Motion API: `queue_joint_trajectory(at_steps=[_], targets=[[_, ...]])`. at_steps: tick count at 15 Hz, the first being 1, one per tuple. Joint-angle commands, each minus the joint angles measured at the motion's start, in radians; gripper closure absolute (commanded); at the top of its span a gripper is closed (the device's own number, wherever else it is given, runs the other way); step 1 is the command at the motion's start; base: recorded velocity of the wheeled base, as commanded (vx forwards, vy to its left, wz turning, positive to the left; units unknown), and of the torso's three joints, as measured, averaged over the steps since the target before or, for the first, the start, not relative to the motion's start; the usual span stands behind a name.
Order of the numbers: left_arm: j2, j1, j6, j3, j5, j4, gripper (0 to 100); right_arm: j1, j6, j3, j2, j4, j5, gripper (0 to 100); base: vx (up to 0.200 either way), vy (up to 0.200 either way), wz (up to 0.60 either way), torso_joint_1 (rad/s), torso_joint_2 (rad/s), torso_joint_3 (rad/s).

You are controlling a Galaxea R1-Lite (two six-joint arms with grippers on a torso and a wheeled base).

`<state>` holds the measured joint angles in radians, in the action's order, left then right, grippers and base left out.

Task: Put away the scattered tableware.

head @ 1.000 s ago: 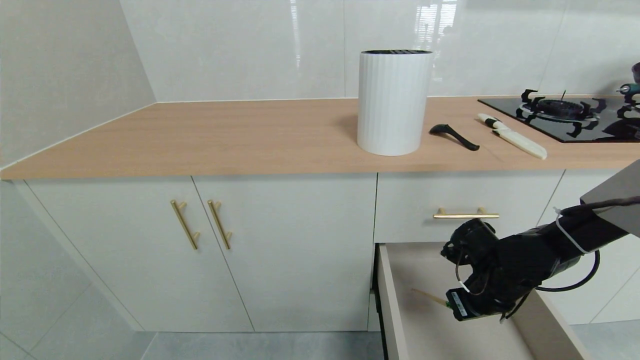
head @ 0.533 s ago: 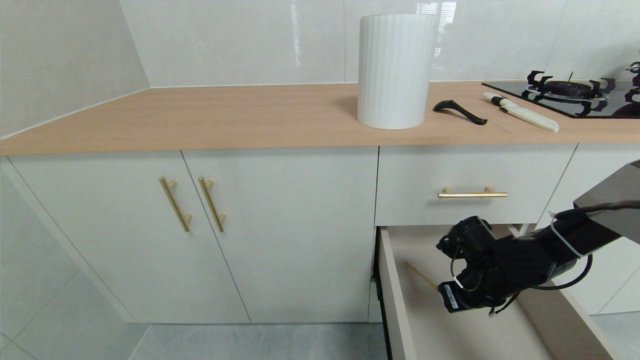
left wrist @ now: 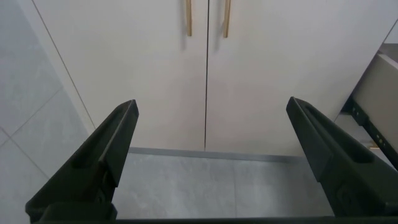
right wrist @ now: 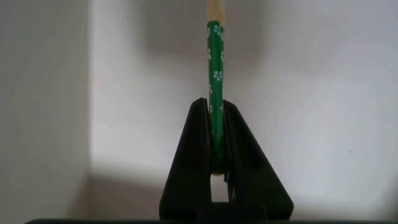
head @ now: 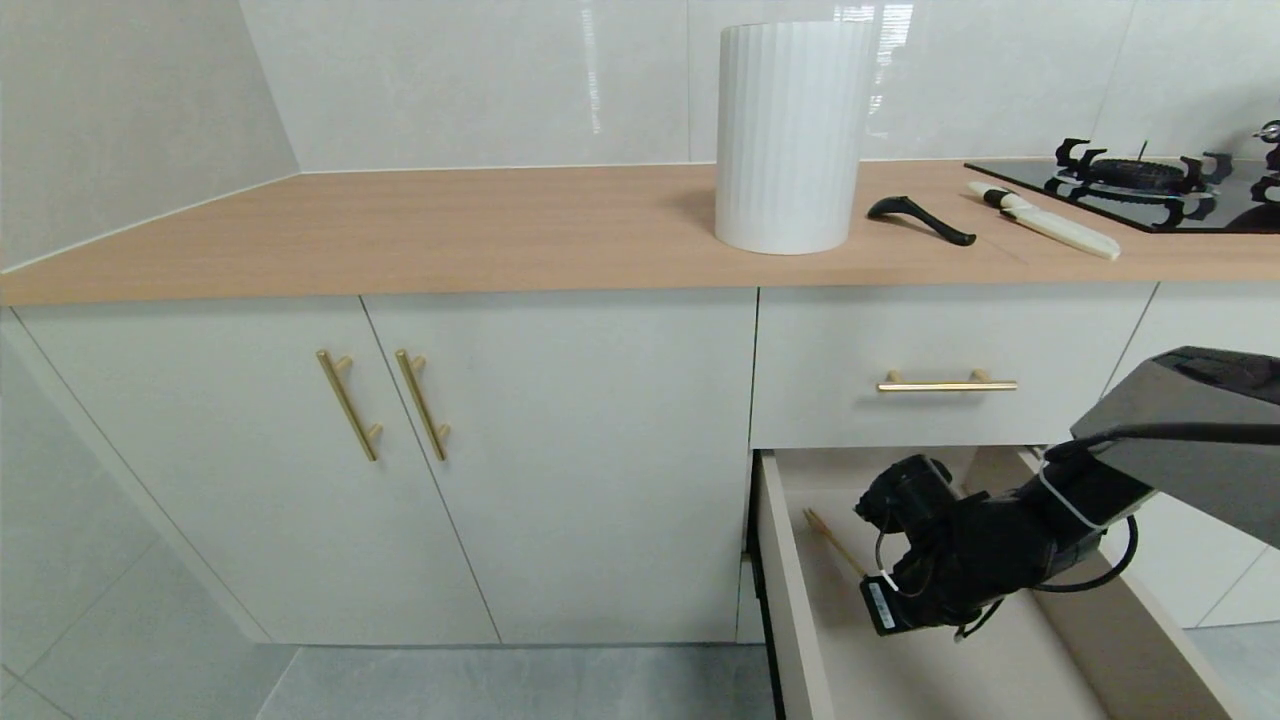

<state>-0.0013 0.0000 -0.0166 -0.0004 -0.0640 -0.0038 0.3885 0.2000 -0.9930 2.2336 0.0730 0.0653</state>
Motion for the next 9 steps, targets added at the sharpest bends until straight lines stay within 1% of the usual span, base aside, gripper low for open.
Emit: queue_joint_trajectory(at_steps=[1, 3, 9], targets=[[0.001, 0.000, 0.000, 0.000, 0.000, -0.001, 0, 0.001, 0.004, -0.016, 0.050, 0.001, 0.002, 100, 0.000, 0.000, 0.00, 0.000, 0.00, 0.000], [0.001, 0.000, 0.000, 0.000, 0.000, -0.001, 0, 0.001, 0.010, -0.039, 0.072, 0.001, 0.004, 100, 0.000, 0.000, 0.00, 0.000, 0.00, 0.000], [0.001, 0.000, 0.000, 0.000, 0.000, -0.001, 0, 0.000, 0.016, -0.042, 0.070, 0.001, 0.007, 100, 0.000, 0.000, 0.00, 0.000, 0.00, 0.000]])
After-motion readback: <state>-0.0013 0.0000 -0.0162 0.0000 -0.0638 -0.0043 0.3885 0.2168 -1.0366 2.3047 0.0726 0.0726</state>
